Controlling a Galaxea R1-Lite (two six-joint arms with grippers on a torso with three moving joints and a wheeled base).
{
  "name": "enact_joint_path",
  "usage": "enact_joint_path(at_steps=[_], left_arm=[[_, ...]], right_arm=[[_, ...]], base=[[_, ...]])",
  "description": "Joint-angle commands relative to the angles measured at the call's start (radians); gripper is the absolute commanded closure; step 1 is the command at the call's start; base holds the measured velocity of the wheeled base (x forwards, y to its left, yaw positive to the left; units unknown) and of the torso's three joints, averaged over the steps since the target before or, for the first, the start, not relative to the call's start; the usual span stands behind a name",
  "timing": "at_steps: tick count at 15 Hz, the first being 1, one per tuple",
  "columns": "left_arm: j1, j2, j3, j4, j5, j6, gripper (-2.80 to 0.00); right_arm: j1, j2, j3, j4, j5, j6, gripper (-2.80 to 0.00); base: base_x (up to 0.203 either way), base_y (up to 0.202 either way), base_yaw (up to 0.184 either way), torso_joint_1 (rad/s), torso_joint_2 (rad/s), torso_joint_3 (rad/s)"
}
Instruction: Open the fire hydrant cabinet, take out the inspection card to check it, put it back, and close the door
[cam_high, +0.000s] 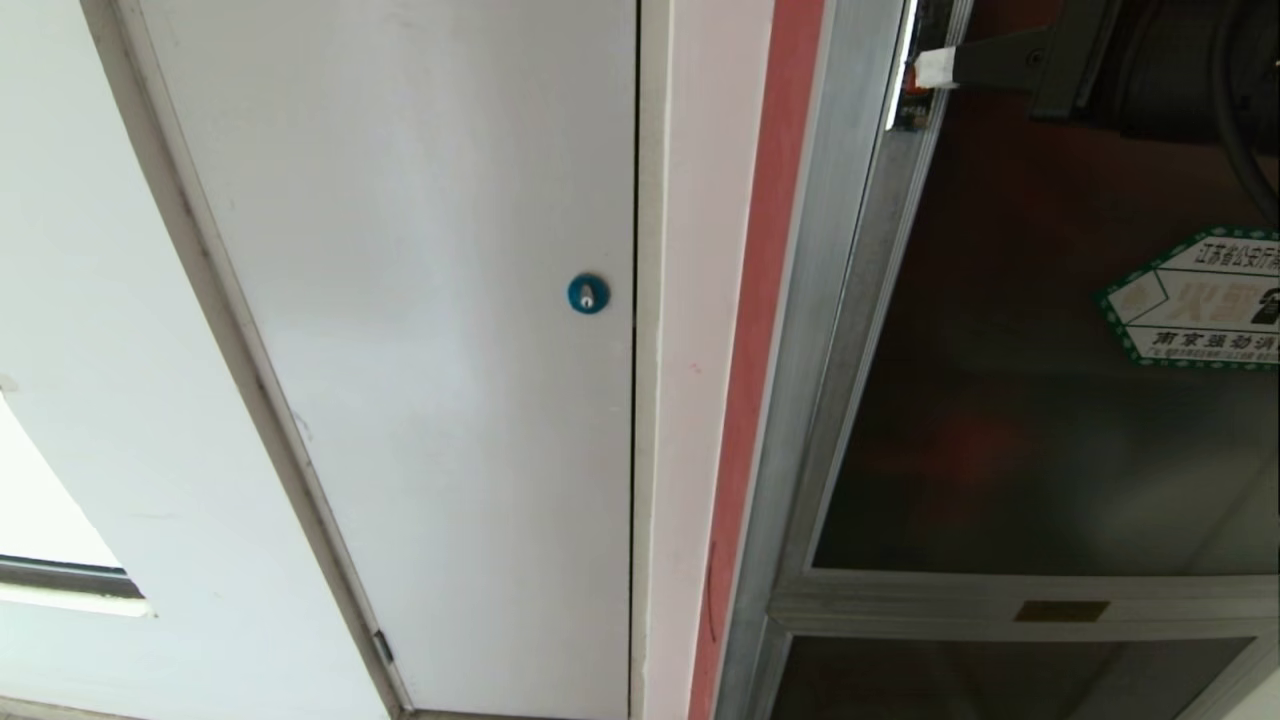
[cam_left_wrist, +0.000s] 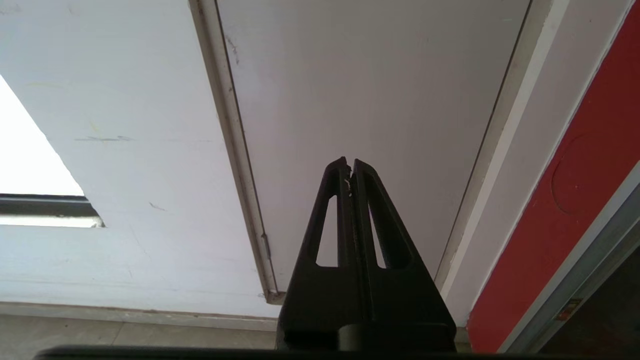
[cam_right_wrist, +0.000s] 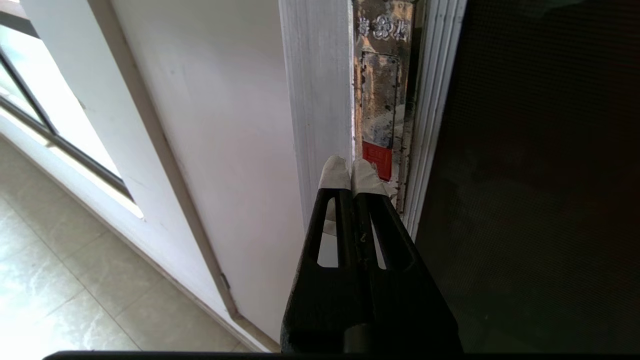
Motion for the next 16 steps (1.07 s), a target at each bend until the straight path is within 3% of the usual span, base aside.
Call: enact_joint_path(at_steps=[1,16], left_arm=[[0.000,0.000,0.012,-0.001,0.000,0.000,0.00],[0.000,0.000,0.012,-0.001,0.000,0.000,0.00]], right_arm=[[-0.013,0.005,0.006,-0.001,0.001,0.001,0.00],[-0.020,0.037,-0.018,-0.004,-0.055,-0.001,0.00]], base=[[0.000,0.000,0.000,0.000,0.00,0.000],[0.000,0.000,0.000,0.000,0.00,0.000]])
